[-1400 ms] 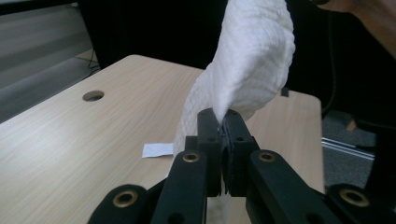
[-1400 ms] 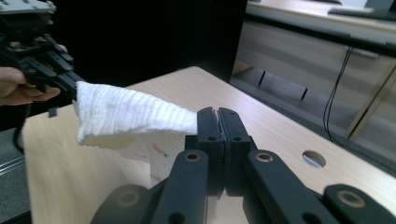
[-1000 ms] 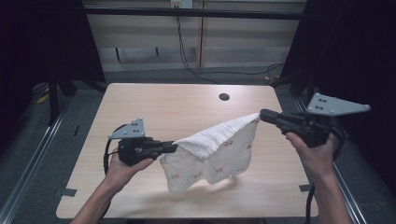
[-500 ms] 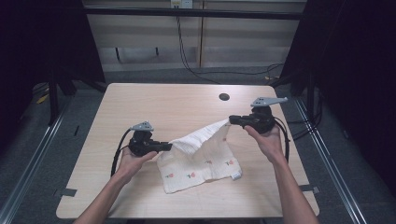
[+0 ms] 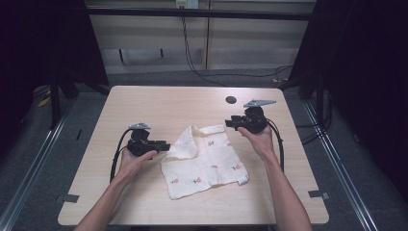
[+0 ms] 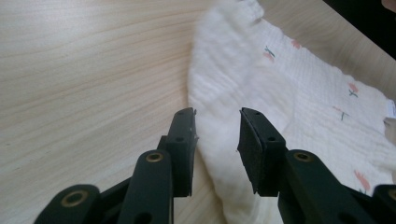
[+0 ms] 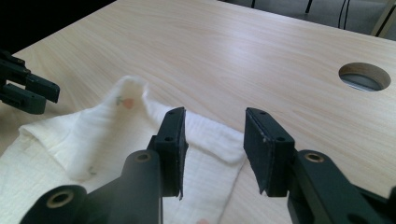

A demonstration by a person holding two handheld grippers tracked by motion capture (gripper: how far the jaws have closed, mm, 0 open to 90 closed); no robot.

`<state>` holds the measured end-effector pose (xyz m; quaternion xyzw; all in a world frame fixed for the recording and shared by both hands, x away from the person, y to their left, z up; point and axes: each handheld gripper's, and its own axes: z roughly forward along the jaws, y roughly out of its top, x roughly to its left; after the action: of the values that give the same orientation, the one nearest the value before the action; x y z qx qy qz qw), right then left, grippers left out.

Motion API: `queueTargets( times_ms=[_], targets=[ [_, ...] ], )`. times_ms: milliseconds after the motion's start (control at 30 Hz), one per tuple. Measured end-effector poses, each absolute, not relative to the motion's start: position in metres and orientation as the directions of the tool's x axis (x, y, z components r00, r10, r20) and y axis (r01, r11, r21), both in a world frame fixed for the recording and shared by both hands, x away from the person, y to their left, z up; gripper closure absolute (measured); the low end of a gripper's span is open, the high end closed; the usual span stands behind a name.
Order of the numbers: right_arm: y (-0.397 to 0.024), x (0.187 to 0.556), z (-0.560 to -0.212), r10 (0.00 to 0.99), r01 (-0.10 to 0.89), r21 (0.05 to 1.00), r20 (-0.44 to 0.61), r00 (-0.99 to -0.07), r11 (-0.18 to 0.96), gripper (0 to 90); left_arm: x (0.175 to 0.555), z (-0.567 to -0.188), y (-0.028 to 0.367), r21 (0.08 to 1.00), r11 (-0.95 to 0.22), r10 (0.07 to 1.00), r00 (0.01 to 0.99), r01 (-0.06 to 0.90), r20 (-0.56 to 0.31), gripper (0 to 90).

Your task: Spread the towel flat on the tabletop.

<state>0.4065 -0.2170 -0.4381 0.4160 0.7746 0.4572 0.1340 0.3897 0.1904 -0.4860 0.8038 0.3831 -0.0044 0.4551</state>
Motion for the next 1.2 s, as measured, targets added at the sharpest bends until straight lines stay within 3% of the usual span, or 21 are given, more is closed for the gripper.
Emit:
queueTargets(
  times_ms=[267, 467, 700, 800, 867, 900, 933, 1200],
  targets=[
    [-0.215, 0.381, -0.443, 0.706, 0.514, 0.786, 0.146, -0.694, 0.343, 60.8, 0.359, -0.473, 0.189, 0.747, -0.373, 0.545, 0.781, 0.551, -0.305, 64.7],
    [-0.205, 0.368, -0.473, 0.665, 0.538, 0.732, 0.156, -0.730, 0.418, 61.5, 0.341, -0.478, 0.171, 0.738, -0.448, 0.470, 0.835, 0.505, -0.287, 67.7],
    [-0.196, 0.361, -0.498, 0.652, 0.534, 0.701, 0.130, -0.747, 0.473, 58.3, 0.333, -0.491, 0.157, 0.700, -0.527, 0.451, 0.857, 0.482, -0.250, 63.3],
    [-0.191, 0.357, -0.502, 0.646, 0.497, 0.692, 0.059, -0.761, 0.523, 67.0, 0.330, -0.496, 0.153, 0.689, -0.551, 0.442, 0.865, 0.470, -0.237, 66.4],
    [-0.193, 0.355, -0.501, 0.640, 0.495, 0.688, 0.057, -0.766, 0.531, 78.0, 0.329, -0.497, 0.152, 0.688, -0.556, 0.440, 0.868, 0.465, -0.231, 66.3],
    [-0.193, 0.355, -0.501, 0.640, 0.495, 0.688, 0.057, -0.766, 0.531, 78.0, 0.329, -0.496, 0.152, 0.687, -0.563, 0.433, 0.872, 0.458, -0.227, 66.3],
    [-0.194, 0.350, -0.500, 0.630, 0.492, 0.681, 0.058, -0.774, 0.542, 85.9, 0.328, -0.496, 0.151, 0.692, -0.555, 0.434, 0.871, 0.461, -0.231, 65.5],
    [-0.203, 0.328, -0.498, 0.638, 0.516, 0.671, 0.082, -0.766, 0.533, 88.6, 0.323, -0.497, 0.146, 0.684, -0.608, 0.412, 0.897, 0.403, -0.162, 76.5]
  ],
)
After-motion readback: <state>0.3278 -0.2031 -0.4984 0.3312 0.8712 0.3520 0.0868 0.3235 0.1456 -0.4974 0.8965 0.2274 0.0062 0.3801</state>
